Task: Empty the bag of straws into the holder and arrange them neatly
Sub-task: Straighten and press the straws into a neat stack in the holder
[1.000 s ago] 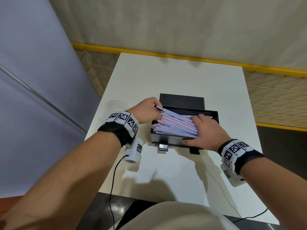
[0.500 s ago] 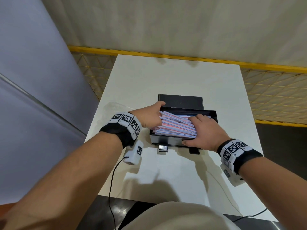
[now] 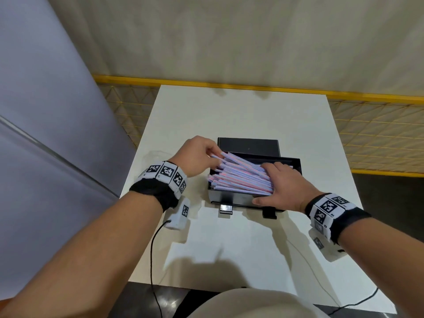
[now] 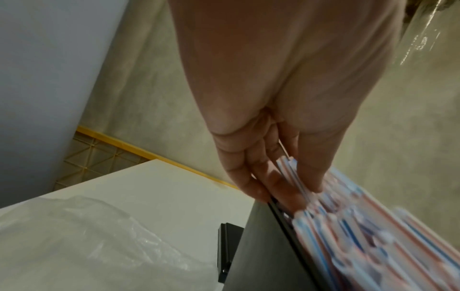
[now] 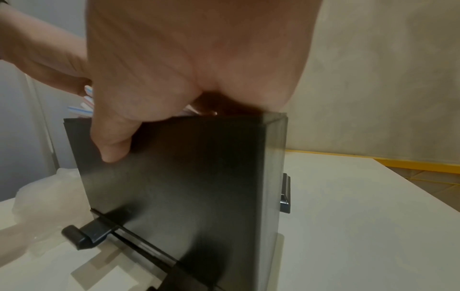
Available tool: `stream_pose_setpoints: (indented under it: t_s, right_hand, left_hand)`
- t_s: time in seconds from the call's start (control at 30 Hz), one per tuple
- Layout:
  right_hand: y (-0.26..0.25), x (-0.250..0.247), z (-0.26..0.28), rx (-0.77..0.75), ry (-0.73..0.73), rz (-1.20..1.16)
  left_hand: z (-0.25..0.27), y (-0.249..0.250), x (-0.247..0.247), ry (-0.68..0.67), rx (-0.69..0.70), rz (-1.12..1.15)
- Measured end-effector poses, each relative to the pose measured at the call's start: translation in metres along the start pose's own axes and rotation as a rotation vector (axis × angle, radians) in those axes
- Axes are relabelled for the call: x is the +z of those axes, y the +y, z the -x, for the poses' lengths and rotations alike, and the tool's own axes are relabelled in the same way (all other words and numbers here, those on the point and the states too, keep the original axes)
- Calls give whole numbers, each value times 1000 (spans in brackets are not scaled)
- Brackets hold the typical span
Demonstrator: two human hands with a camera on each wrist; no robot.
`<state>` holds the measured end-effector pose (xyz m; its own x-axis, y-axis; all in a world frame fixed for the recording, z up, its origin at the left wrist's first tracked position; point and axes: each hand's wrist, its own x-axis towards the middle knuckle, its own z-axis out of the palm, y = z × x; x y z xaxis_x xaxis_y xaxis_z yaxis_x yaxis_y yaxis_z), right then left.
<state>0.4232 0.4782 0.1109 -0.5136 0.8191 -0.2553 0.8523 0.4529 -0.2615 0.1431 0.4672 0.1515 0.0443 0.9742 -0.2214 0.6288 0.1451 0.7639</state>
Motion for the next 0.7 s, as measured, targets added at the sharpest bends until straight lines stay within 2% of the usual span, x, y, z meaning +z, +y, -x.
stream_pose_setpoints:
  t_s: [0.17,0.33,0.53,0.7]
  right_hand:
    - [0,-14,2,-20,-31,35]
    - [9,-32,2,-38,-36,-30]
    - [10,-33,4,-10,-120,-79]
    - [8,-28,7,-21,-104,-38]
  left_hand:
    - [7,14,-27,-8,-25,-136]
    - [23,45,-82,90,2,-284]
    - [52,72,-140,171,7,-245]
    - [56,67,-143,191,30,-151]
